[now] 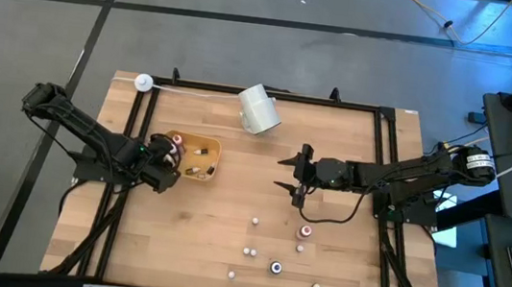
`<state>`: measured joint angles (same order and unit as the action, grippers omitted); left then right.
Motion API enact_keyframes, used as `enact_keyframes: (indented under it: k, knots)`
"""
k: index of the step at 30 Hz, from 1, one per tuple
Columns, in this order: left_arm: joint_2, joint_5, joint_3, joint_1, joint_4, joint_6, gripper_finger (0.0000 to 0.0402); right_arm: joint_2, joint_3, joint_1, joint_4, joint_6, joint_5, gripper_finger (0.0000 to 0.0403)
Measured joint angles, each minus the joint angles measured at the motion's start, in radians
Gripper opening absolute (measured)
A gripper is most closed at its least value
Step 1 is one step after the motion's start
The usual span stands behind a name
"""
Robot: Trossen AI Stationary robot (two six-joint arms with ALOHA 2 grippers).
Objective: Pick & Place food coloring
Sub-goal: Put the large yellow food coloring bottle into the bin, then put the small pink food coloring bottle into the bin
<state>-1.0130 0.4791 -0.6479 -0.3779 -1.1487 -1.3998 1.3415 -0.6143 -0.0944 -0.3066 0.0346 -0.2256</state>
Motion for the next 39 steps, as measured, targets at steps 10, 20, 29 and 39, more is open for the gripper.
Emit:
enact_keyframes:
  k: [10,20,29,39]
  knots:
    - [0.015,-0.009,0.0,0.0,-0.04,0.015,0.0146,0.0,0.0,0.0,0.0,0.0,0.0,0.0294]
    - [0.112,-0.007,0.0,0.0,-0.04,0.015,0.0144,0.0,0.0,0.0,0.0,0.0,0.0,0.0294]
    - [0.239,0.022,-0.006,0.0,-0.064,0.037,0.0148,0.0,0.0,0.0,0.0,0.001,0.0,0.0294]
    - [0.303,0.14,-0.098,-0.001,0.134,0.42,0.0147,0.0,0.0,0.0,0.0,0.027,-0.001,0.0294]
